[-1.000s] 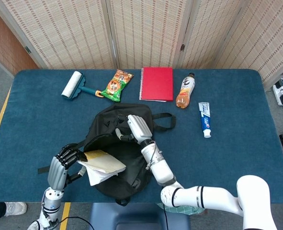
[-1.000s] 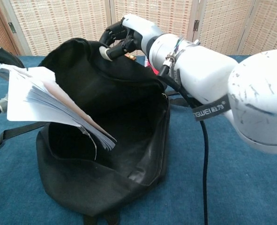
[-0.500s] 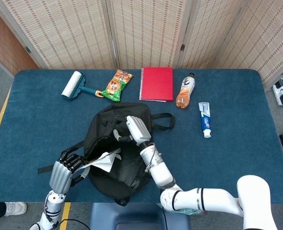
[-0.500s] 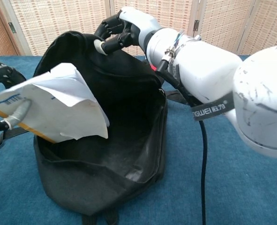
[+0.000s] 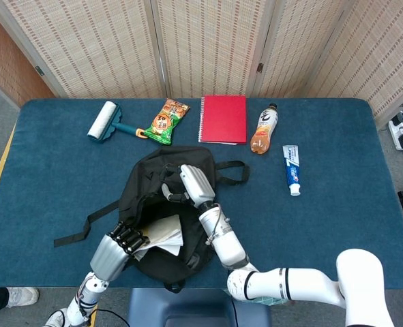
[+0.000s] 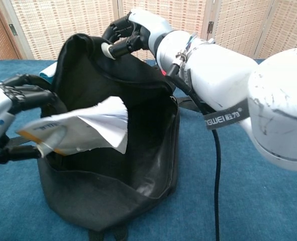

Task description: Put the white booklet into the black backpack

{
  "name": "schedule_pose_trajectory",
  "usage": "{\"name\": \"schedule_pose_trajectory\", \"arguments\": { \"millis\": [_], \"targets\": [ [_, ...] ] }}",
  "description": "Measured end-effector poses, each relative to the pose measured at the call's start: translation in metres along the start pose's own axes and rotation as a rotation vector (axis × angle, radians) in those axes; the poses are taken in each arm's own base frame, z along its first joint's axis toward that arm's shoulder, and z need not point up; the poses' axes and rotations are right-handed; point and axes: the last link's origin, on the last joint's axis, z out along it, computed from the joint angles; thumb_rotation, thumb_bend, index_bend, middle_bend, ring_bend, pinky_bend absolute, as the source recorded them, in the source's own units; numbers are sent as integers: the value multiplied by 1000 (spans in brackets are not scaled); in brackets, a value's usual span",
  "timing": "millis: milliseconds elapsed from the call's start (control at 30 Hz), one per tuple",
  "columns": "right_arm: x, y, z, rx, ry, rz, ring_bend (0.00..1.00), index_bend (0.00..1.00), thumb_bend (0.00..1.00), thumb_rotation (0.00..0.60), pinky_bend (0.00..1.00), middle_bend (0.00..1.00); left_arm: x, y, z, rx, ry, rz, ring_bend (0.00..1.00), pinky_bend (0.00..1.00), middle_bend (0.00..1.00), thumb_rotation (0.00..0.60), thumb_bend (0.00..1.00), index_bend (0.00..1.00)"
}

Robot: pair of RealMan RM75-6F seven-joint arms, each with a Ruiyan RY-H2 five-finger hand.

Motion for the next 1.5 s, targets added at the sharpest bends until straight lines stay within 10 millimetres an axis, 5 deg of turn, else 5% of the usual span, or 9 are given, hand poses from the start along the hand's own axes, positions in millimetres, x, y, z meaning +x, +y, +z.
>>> {"name": "schedule_pose_trajectory", "arguments": {
  "millis": [567,933,1500],
  "targets": [
    [1,4,2,-15,9,-33,366,738,673,600,221,388,-11,8,4,-120,-47,96,603,344,688,600,479,668],
    [-8,16,12,-61,14,-129,363,731,671,600,221,384,0,6,-4,-103,-26,131,627,488,690,600,477,670],
    [-5,-16,7,-10,-1,-13,364,730,672,600,221,384,-18,19,9,-183,-75,187,638,518,713,600,477,685]
  ]
}}
